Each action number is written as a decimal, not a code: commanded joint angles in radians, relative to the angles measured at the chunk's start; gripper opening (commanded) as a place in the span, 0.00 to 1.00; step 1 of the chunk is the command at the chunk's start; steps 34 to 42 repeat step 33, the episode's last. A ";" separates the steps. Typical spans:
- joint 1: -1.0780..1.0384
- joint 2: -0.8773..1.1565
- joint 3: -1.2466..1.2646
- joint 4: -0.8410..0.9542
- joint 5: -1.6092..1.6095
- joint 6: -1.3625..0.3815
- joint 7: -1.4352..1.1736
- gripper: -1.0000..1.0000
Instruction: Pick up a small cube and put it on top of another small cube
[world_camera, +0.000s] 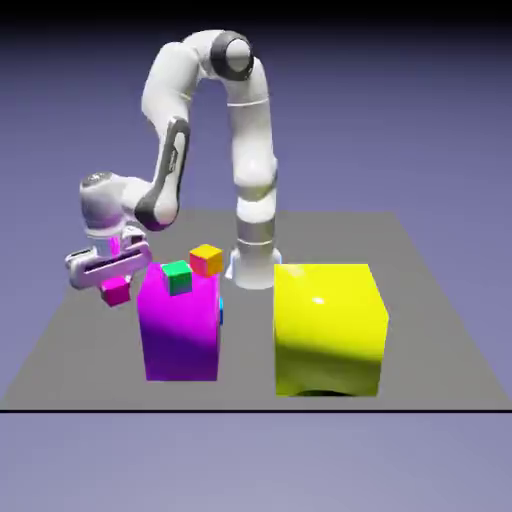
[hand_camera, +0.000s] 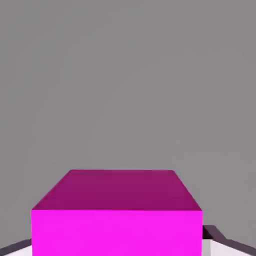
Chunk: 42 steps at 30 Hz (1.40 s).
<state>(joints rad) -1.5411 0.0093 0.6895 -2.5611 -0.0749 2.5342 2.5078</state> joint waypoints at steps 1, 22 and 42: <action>0.023 -0.034 -0.016 0.006 0.020 -0.035 0.018 0.00; 0.779 -0.698 -0.346 -0.005 0.376 -0.595 0.361 0.00; 0.808 -0.665 -0.321 -0.105 0.397 -0.465 0.359 1.00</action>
